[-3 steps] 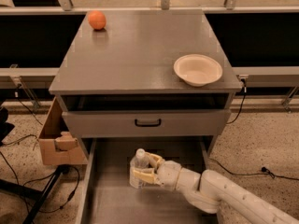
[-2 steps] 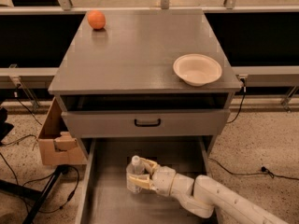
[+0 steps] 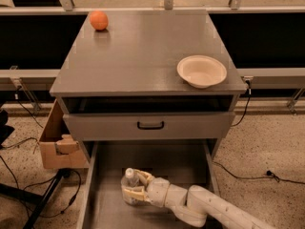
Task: Place blue plastic bottle into middle drawer
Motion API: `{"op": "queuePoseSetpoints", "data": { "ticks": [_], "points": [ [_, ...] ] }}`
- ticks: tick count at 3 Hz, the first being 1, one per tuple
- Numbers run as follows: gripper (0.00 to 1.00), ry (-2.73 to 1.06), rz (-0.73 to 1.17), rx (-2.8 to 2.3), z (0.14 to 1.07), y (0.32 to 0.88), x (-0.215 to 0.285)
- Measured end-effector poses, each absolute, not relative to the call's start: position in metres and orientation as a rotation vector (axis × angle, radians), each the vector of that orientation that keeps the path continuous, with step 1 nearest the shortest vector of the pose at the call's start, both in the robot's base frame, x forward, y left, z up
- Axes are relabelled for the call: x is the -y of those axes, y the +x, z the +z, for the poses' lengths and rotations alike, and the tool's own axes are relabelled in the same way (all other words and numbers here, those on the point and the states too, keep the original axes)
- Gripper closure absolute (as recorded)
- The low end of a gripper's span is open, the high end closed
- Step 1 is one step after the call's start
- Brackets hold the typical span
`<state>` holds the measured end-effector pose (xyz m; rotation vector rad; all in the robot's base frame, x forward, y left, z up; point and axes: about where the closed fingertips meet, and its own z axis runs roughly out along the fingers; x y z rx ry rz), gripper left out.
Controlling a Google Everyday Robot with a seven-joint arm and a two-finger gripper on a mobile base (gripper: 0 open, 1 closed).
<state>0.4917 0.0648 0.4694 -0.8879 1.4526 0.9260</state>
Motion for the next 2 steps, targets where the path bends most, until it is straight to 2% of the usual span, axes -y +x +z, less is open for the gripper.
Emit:
{"op": "queuePoseSetpoints", "data": {
  "ticks": [1,2],
  "points": [
    [0.82,-0.888,0.929,-1.451,0.4701,0.4914,-0.0663],
    [0.59,-0.890,0.932,-1.449,0.4706,0.4911,-0.0678]
  ]
}}
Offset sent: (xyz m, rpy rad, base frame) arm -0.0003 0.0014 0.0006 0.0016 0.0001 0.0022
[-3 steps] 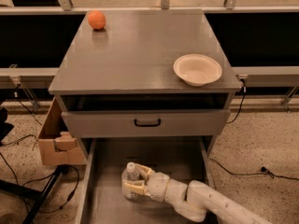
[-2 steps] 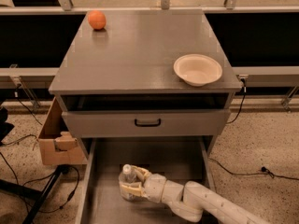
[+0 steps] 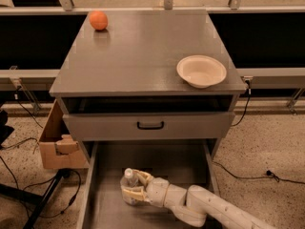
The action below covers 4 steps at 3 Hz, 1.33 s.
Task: Place blue plastic bottle into middle drawer
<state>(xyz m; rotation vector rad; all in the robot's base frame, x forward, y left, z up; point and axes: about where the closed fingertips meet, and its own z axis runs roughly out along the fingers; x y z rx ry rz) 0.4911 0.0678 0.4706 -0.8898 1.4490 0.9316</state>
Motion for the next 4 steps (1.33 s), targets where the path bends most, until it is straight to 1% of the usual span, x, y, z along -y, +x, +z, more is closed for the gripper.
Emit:
{"op": "queuePoseSetpoints", "data": {
  "ticks": [2,3,4],
  "points": [
    [0.11,-0.892,0.937,-1.445,0.472,0.490,-0.071],
    [0.00,-0.893,0.939,-1.444,0.472,0.490,-0.072],
    [0.00,-0.924,0.970,-1.430,0.481,0.486,-0.072]
  ]
}}
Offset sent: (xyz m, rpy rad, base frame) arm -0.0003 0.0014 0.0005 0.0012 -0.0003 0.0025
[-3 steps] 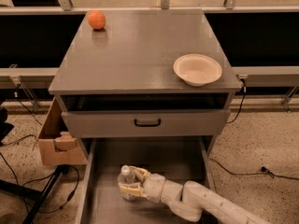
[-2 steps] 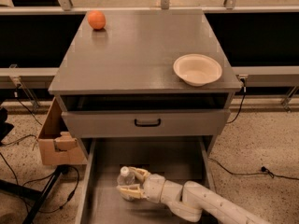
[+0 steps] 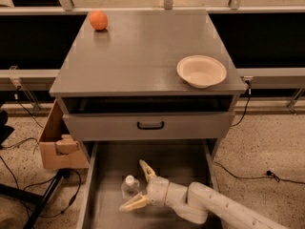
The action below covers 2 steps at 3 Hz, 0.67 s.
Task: Place blue plastic bottle into middle drawer
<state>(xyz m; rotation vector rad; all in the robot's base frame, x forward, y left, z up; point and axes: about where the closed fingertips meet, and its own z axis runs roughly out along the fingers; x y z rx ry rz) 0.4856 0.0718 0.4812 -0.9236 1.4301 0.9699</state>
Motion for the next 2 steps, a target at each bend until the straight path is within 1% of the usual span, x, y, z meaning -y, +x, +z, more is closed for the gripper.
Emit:
{"op": "queuePoseSetpoints", "data": {
  "ticks": [2],
  "points": [
    [0.00,-1.189,1.162,-1.551,0.541,0.427,-0.031]
  ]
}}
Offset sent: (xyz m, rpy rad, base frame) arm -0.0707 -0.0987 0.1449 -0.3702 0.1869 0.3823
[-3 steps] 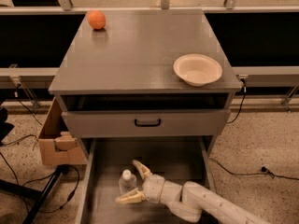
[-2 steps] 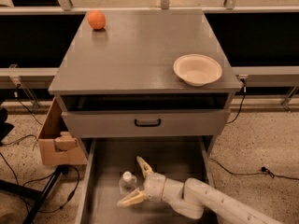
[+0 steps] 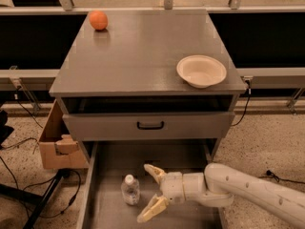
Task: Place blue plastic bottle into middle drawer
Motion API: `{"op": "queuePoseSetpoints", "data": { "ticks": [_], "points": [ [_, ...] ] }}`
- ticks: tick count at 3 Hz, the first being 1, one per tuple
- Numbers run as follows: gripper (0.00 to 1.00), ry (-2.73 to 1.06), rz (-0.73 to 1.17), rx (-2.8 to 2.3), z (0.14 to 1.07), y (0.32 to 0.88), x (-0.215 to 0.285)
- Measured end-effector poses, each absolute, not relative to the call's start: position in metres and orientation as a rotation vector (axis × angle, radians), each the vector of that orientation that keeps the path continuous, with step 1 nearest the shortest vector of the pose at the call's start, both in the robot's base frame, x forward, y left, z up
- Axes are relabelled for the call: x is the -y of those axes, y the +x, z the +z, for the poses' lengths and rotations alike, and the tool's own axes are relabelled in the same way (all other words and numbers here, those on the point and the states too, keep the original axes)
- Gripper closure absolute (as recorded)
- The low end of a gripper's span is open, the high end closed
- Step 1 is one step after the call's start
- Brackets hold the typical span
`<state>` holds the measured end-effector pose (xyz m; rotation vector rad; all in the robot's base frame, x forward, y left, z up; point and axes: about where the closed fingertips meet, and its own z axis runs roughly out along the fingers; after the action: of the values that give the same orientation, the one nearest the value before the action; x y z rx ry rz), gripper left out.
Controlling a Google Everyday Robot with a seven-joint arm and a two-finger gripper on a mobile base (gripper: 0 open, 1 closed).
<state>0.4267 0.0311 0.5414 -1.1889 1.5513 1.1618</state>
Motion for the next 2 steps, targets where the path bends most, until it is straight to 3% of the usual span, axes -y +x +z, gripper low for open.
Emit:
{"op": "queuePoseSetpoints", "data": {
  "ticks": [2],
  "points": [
    [0.00,-1.262,1.056,-1.781,0.617,0.380,0.011]
  ]
}}
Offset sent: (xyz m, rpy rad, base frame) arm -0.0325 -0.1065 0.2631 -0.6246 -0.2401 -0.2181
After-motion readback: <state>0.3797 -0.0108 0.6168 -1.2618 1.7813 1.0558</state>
